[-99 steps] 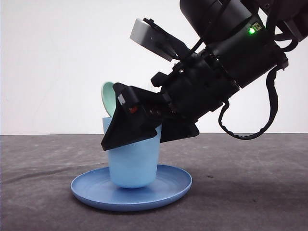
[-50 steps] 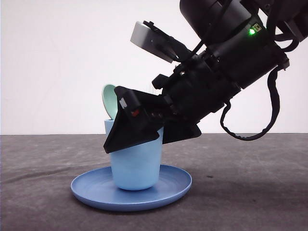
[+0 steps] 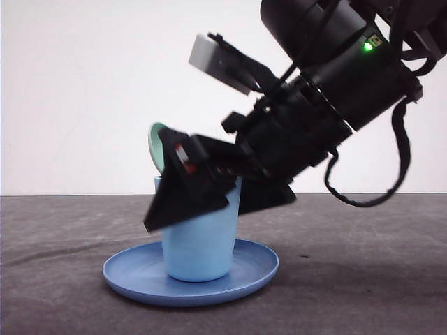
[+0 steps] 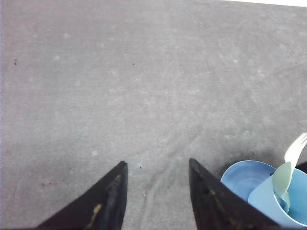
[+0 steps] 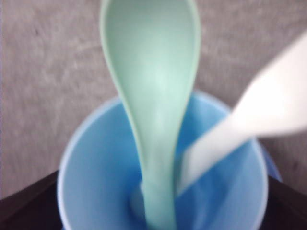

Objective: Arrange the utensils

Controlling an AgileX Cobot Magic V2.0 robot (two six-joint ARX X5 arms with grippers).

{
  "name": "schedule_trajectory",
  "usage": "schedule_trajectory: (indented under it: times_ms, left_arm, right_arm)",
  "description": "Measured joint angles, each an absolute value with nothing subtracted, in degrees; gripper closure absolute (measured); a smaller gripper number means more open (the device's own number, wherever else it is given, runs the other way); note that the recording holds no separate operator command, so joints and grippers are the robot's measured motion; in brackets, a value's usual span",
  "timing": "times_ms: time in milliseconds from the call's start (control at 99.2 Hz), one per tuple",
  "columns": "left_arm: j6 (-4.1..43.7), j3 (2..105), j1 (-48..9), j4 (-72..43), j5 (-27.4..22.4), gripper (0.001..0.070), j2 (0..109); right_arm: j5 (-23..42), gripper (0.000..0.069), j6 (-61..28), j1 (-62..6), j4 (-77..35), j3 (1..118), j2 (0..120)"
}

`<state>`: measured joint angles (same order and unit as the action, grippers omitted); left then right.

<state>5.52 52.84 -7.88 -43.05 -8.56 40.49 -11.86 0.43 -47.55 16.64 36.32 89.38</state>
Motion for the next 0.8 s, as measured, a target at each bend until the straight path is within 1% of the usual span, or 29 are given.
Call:
schedule_trajectory:
  times_ms: [131,262,464,645,796]
  left_arm:
    - [5.5,52.8,-7.9,-43.0,-8.6,0.0476,40.5]
    - [5.5,52.8,-7.9,-43.0,-8.6,0.0476,40.5]
    - [5.5,52.8,-7.9,-43.0,-8.6,0.0476,40.5]
    - [5.5,52.8,-7.9,-43.0,-8.6,0.0476,40.5]
    - [5.5,52.8,-7.9,-43.0,-8.6,0.0476,40.5]
  right_arm:
    - [-12.0,0.0056,0.3,-46.1,9.9,36.3,88.2]
    - [-12.0,0.0056,0.3,-44.7,3.6,36.3,84.6]
    - [-11.9,0.0056,0.1,-42.5,-7.1,36.3,74.4]
    - [-9.0,0.0056,0.2,-35.6,-20.2,37.2,63.3]
    - [-8.9,0.0056,1.2,-27.7,-27.8,39.8,56.8]
